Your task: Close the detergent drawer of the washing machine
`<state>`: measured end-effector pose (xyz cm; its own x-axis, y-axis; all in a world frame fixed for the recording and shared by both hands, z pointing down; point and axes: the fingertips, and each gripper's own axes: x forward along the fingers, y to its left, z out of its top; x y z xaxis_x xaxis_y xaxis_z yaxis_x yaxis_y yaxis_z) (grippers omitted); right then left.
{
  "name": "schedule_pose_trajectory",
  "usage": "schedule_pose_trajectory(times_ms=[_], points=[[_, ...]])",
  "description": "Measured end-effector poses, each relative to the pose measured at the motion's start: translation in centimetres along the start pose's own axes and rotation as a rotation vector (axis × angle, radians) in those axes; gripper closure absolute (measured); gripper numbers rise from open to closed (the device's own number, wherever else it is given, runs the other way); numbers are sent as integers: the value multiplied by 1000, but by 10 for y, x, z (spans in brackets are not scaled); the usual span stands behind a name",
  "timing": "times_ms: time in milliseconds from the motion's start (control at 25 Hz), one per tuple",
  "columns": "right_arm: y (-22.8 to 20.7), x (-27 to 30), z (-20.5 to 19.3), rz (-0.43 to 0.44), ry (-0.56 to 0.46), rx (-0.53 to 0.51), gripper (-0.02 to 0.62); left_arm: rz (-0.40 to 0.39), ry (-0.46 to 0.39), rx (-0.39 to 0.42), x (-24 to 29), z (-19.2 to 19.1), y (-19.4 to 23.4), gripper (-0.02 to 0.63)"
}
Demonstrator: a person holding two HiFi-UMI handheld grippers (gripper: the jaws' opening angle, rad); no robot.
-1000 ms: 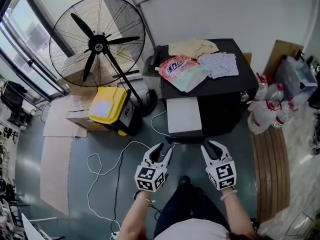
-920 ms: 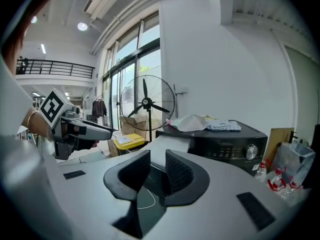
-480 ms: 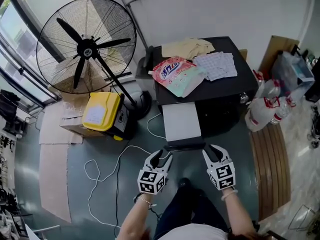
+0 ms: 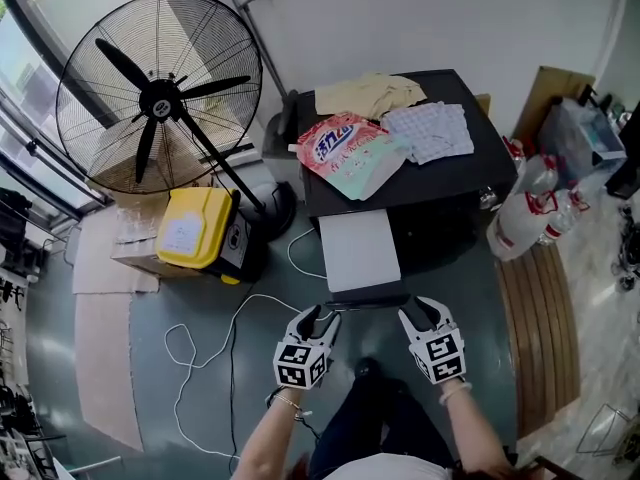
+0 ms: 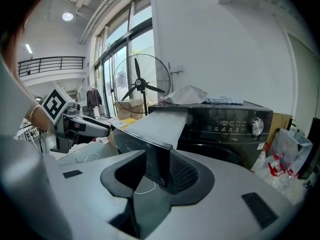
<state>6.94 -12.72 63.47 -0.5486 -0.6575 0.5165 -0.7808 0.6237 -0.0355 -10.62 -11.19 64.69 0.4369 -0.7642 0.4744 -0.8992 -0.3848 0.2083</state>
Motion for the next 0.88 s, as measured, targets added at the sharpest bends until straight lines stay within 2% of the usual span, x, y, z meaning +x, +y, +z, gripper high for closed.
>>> schedule_pose_trajectory(times_ms=[360,560,680,880], points=[[-1,14,-5,-14,37,9,425,-29,41,8,12,-7,3,405],[-5,20,-5,-45,55,12,434,-10,42,14,15,-6,7,474],[-8,19,-4,-68,61,29,459,-24,40,6,15,-5,7,474],[-9,19,-3,-103,61,42,459,-10,38,-2,14,-4,9,479]])
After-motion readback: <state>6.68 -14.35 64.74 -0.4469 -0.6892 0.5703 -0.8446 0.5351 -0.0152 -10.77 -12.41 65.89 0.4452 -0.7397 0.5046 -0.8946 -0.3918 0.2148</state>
